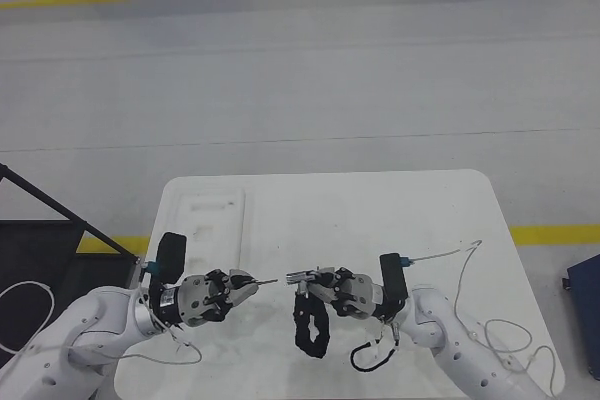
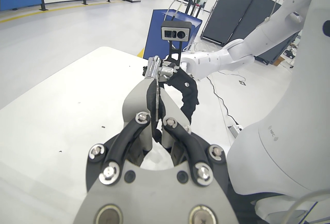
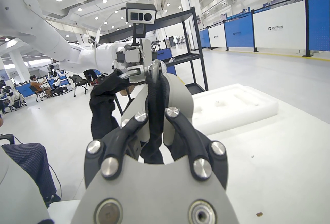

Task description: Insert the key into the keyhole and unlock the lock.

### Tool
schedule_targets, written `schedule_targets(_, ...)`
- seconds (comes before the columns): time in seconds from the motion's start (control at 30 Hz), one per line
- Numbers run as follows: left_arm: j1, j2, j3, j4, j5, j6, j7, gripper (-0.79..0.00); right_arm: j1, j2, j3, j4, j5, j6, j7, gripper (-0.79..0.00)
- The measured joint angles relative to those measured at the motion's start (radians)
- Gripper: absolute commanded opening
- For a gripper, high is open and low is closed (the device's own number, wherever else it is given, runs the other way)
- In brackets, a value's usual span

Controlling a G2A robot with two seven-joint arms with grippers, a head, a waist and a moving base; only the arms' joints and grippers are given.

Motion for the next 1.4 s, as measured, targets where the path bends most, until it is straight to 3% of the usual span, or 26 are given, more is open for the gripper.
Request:
schedule_targets(0.7, -0.002, -0.039, -0.004, 0.038, 0.038, 0.014, -0.003, -0.785, 0.064, -0.052, -0.05, 0.032, 0.045, -0.014, 0.045, -0.785)
schedule_targets(0.97, 0.048, -0.045, -0.063, 0.044, 0.043, -0.013, 0.011, -0.785, 0.093, -0.076, -0.073, 0.075, 0.063, -0.014, 0.054, -0.785)
schedule_targets(1.4, 0.136, -0.06, -0.139, 0.024, 0.033, -0.07, 0.052, -0.785, 0.093, -0.076, -0.073, 0.076, 0.064, -0.013, 0.055, -0.785)
